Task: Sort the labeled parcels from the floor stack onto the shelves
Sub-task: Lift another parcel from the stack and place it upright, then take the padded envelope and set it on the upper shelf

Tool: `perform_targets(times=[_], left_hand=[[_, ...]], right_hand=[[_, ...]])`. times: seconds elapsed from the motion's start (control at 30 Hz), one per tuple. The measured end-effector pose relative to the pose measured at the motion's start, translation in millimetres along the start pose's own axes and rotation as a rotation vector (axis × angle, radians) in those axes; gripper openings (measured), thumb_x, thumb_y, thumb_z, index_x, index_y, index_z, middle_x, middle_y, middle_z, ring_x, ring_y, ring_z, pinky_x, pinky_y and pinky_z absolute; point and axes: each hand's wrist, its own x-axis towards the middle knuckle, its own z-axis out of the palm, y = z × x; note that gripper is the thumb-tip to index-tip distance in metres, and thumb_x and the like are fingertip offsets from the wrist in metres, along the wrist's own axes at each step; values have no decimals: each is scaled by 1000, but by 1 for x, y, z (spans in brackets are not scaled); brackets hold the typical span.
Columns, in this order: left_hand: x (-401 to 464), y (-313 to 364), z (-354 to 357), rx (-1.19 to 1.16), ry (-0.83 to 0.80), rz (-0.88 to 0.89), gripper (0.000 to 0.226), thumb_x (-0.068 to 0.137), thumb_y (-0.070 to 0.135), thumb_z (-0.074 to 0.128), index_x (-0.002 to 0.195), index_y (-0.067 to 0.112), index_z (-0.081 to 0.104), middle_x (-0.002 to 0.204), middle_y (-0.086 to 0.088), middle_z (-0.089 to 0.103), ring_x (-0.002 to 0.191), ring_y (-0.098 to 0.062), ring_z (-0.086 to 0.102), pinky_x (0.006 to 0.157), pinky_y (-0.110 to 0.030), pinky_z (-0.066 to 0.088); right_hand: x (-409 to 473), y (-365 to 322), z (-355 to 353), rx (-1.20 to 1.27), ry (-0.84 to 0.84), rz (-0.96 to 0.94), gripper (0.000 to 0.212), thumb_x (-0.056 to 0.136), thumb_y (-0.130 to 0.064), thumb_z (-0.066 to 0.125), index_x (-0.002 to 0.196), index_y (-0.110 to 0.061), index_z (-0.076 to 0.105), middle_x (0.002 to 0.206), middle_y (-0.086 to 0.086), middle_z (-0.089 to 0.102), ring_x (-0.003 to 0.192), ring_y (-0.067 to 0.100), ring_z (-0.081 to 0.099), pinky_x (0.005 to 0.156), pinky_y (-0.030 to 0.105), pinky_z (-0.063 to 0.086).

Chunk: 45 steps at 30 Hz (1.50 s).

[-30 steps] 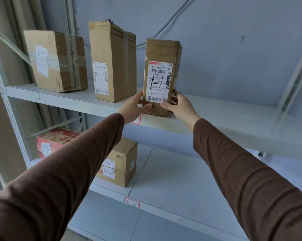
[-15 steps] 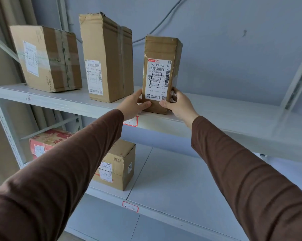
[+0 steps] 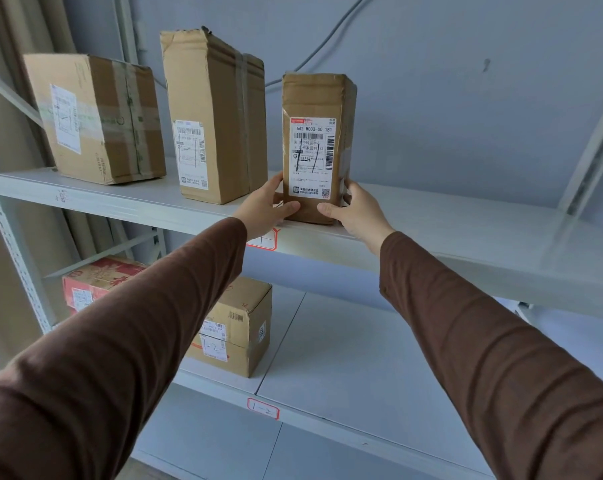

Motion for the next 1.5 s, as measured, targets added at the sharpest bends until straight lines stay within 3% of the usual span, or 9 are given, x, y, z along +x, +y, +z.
perform_targets(times=[0.33,0.47,0.67,0.8,0.9,1.0,1.17,1.5], left_hand=[[-1,0,-1,-31,11,-18,76,99,27,65,161,31,21,145,-1,57,129,-22,56,100,-43,55],[-7,0,3,-6,21,-19,82,99,28,66,163,25,15,159,-3,42,145,-23,40,115,-38,36],[-37,-1,10,162,124,11,88,96,45,65,164,22,13,169,-3,21,154,-27,15,125,-51,18],[-69,4,17,184,189,90,85,96,45,66,163,25,18,170,-4,13,156,-28,10,125,-53,15],[-99,8,30,239,210,187,81,95,40,68,161,26,23,171,-5,12,157,-29,9,122,-44,7],[-132,9,49,305,195,253,82,94,38,71,160,22,26,170,-7,11,157,-30,6,122,-41,9],[-182,0,93,477,113,311,85,93,40,70,161,19,23,171,-9,10,157,-33,4,126,-47,11],[-268,18,221,522,-91,210,88,93,47,67,162,19,21,171,-11,7,158,-34,0,127,-53,10]], right_hand=[[-4,-4,-1,-29,3,14,62,90,-31,78,144,-22,49,141,-2,62,131,21,56,104,31,42],[-12,-7,-3,-42,9,24,71,91,-32,78,151,-22,42,150,0,55,138,23,51,104,27,37],[-47,-14,-8,-107,60,5,86,91,-37,76,159,-17,28,159,3,44,146,24,40,101,22,30],[-79,-9,-5,-271,164,-93,88,91,-40,75,160,-14,26,163,8,34,151,29,24,119,38,28],[-110,3,-3,-374,220,-162,84,92,-38,74,159,-14,28,168,10,24,155,31,15,125,46,22],[-146,20,1,-488,253,-225,81,92,-39,73,158,-13,32,168,12,24,156,33,15,125,54,17],[-211,62,6,-621,223,-235,83,92,-39,73,159,-15,31,168,11,23,156,36,17,125,56,11],[-328,167,-38,-666,48,-79,84,92,-42,72,160,-16,31,169,11,22,156,36,15,125,57,12]])
